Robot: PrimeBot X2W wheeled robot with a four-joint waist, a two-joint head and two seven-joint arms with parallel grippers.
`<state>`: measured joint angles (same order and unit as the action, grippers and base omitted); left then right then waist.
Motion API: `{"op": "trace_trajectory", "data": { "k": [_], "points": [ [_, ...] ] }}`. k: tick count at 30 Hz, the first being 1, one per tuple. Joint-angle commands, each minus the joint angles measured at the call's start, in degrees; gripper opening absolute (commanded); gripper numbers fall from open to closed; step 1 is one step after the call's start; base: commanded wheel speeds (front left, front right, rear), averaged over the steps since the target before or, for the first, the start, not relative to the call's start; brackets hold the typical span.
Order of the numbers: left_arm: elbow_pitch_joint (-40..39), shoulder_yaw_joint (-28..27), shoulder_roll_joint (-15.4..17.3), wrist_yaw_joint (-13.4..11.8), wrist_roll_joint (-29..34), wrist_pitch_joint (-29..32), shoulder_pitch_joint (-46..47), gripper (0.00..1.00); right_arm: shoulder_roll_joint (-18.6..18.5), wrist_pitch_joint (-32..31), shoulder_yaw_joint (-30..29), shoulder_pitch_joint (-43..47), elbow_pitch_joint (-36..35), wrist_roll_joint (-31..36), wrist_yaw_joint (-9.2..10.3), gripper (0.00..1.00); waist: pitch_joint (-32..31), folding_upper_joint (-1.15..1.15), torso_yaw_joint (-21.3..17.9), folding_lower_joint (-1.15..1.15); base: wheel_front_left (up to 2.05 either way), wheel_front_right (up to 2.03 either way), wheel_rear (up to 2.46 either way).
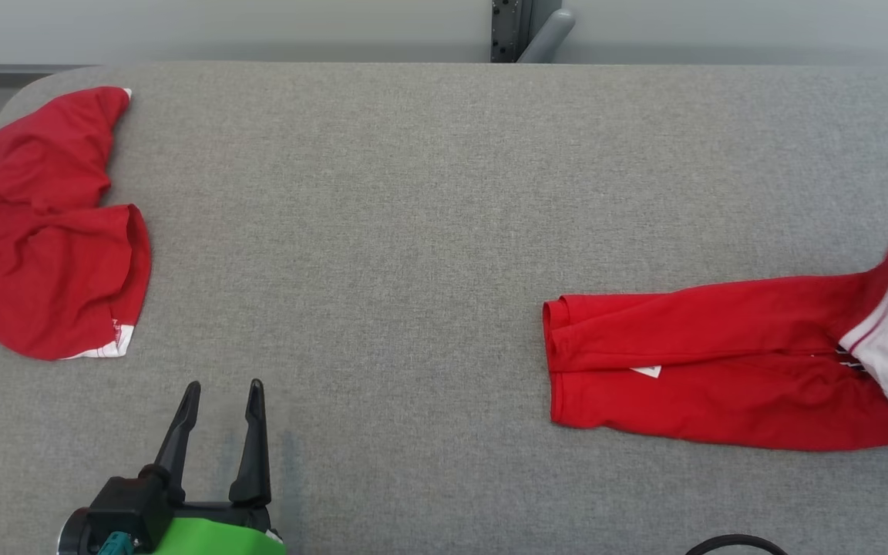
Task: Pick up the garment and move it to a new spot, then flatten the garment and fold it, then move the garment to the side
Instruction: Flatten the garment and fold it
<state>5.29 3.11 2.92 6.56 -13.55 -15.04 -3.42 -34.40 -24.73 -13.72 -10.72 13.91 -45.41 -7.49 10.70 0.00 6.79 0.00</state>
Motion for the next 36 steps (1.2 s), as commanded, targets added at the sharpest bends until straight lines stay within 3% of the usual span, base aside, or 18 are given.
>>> {"op": "trace_trajectory", "data": {
  "k": [1,6,12,15,26,27,28,29,36],
  "points": [
    [-0.1,0.3,0.0,0.3,-0.1,-0.2,-0.7,1.0,1.7,-1.0,3.2,1.0,-5.5,0.0,0.0,0.0,-0.6,0.0,-0.7,0.0,0.0,0.0,0.0],
    [0.3,1.0,0.0,0.3,-0.2,-0.2,-0.3,1.0,7.9,-4.8,13.8,1.1,-16.5,1.7,0.01,0.0,-0.9,0.0,-1.1,0.0,0.0,0.0,0.0],
    [0.9,2.6,0.0,0.3,-1.0,-0.2,0.8,1.0,17.4,-4.2,23.7,-1.3,-13.3,9.2,0.01,0.0,-0.6,0.0,-0.3,0.0,0.0,0.0,0.0],
    [1.3,3.1,0.0,0.4,-1.2,-0.2,1.0,1.0,21.1,-2.0,25.2,-2.7,-9.0,13.3,0.0,0.0,-0.5,0.0,0.8,0.0,0.0,0.0,0.0],
    [2.0,3.4,0.0,-0.2,-2.3,-0.2,-0.1,1.0,24.9,1.7,25.2,-4.9,-3.0,18.6,0.0,0.0,-0.3,0.0,3.1,0.0,0.0,0.0,0.0],
    [2.0,3.7,0.0,-0.5,-2.5,-0.2,-0.4,1.0,25.2,2.2,25.8,-4.9,-3.5,18.7,0.0,0.09,-0.4,0.0,3.1,0.0,0.0,0.0,0.0],
    [2.1,3.8,0.0,-0.6,-2.6,-0.2,-0.5,1.0,25.3,2.4,26.0,-4.8,-3.8,18.6,0.0,0.76,-0.5,0.0,3.0,0.0,0.0,0.0,0.0],
    [2.1,3.8,0.0,-0.6,-2.7,-0.2,-0.6,1.0,25.3,2.3,26.0,-4.5,-4.0,18.5,0.0,1.0,-0.6,0.0,2.9,0.0,0.0,0.0,0.0],
    [1.8,3.1,0.0,-0.7,-1.8,-0.2,-1.2,1.0,25.4,4.9,25.1,-2.7,-11.9,17.9,0.01,1.0,-0.7,0.0,0.7,0.0,0.0,0.0,0.0]
  ]
}}
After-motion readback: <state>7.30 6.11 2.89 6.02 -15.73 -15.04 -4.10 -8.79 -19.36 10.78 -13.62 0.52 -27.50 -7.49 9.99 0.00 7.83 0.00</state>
